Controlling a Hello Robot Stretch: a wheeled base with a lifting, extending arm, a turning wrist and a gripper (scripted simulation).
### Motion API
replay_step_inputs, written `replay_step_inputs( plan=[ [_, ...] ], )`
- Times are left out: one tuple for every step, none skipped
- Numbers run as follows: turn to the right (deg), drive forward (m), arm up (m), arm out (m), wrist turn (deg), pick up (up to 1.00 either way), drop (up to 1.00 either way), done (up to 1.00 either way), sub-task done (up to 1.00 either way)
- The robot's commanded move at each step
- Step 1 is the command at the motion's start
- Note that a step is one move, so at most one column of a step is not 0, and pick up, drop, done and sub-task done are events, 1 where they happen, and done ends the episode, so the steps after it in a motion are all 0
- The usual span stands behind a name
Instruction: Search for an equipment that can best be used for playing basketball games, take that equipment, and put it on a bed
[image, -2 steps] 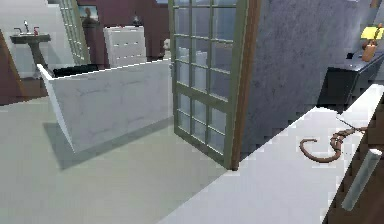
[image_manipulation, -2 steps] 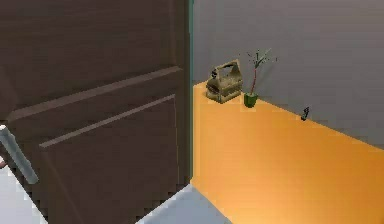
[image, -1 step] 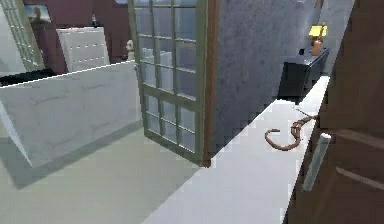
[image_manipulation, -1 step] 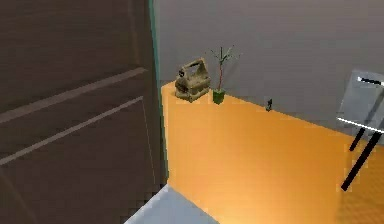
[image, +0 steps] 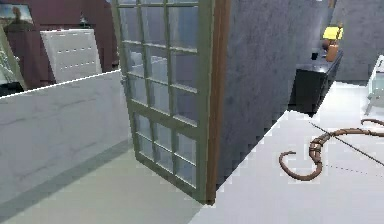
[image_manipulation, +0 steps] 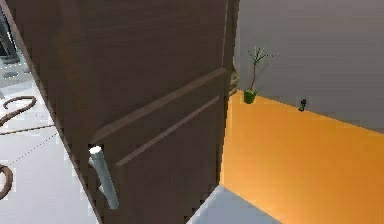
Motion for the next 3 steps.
replay_step_inputs(
  plan=[
    [6.0,0.00,0.00,0.00,0.0,0.00,0.00,0.00,0.00],
    [0.0,0.35,0.00,0.00,0.0,0.00,0.00,0.00,0.00],
    [36.0,0.00,0.00,0.00,0.0,0.00,0.00,0.00,0.00]
  ],
)
